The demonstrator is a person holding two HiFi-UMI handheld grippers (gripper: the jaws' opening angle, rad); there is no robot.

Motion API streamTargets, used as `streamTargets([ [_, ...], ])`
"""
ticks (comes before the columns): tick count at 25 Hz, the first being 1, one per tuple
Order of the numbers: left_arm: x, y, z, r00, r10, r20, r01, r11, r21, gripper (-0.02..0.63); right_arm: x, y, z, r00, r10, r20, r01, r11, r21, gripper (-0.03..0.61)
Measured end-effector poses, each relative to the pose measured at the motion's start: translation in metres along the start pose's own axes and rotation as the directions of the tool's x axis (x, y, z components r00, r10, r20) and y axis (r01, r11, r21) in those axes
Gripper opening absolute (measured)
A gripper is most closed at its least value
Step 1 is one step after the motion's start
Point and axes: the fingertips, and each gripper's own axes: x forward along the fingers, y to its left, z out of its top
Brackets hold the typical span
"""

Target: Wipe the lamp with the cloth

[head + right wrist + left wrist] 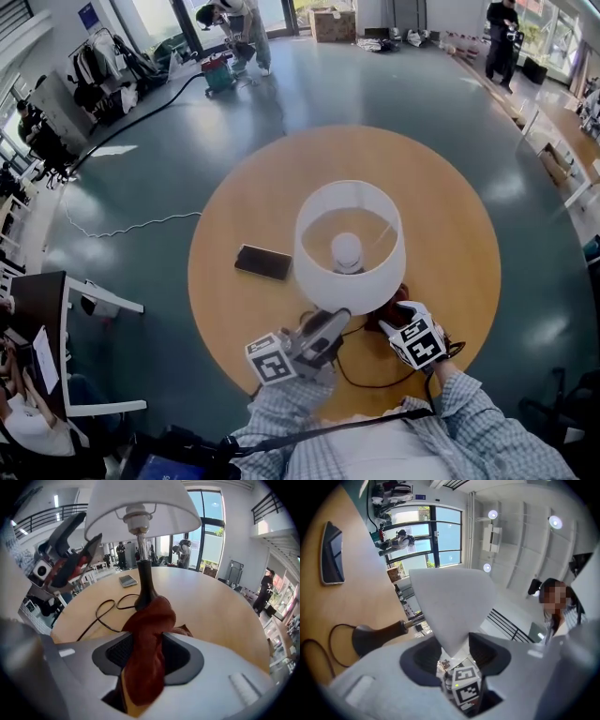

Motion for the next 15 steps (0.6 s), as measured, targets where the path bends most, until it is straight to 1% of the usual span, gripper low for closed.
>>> streamTargets([
  [1, 0.001, 0.0, 0.0, 1.0, 0.001, -0.004, -0.001, 1.0, -0.001, 0.18, 0.005, -0.002, -0.003, 1.0, -0.007, -0.018, 0.006, 1.0, -0.017, 0.179],
  [3, 0.002, 0.001, 0.002, 1.0, 0.004, -0.006, -0.004, 1.0, 0.0, 0.181, 0.015, -0.005, -0.009, 0.999, -0.012, -0.052, 0.01, 0.999, -0.045, 0.158],
  [4, 0.002, 0.002, 0.002, 1.0, 0.005, -0.005, -0.005, 1.0, 0.001, 0.181, 0.019, -0.005, -0.011, 0.998, -0.012, -0.061, 0.009, 0.999, -0.042, 0.139],
  [7, 0.0, 0.004, 0.005, 1.0, 0.006, -0.003, -0.006, 1.0, 0.005, 0.181, 0.019, -0.002, -0.007, 0.999, 0.0, -0.048, 0.001, 1.0, 0.03, 0.1],
  [12, -0.002, 0.004, 0.009, 1.0, 0.011, 0.004, -0.011, 1.0, 0.003, 0.181, -0.002, -0.006, 0.005, 0.999, 0.012, 0.042, -0.018, 0.988, 0.154, 0.087],
  [15, -0.003, 0.005, 0.008, 1.0, 0.018, 0.009, -0.018, 1.0, 0.0, 0.183, -0.024, -0.02, 0.012, 0.99, 0.016, 0.143, -0.053, 0.964, 0.259, 0.086],
])
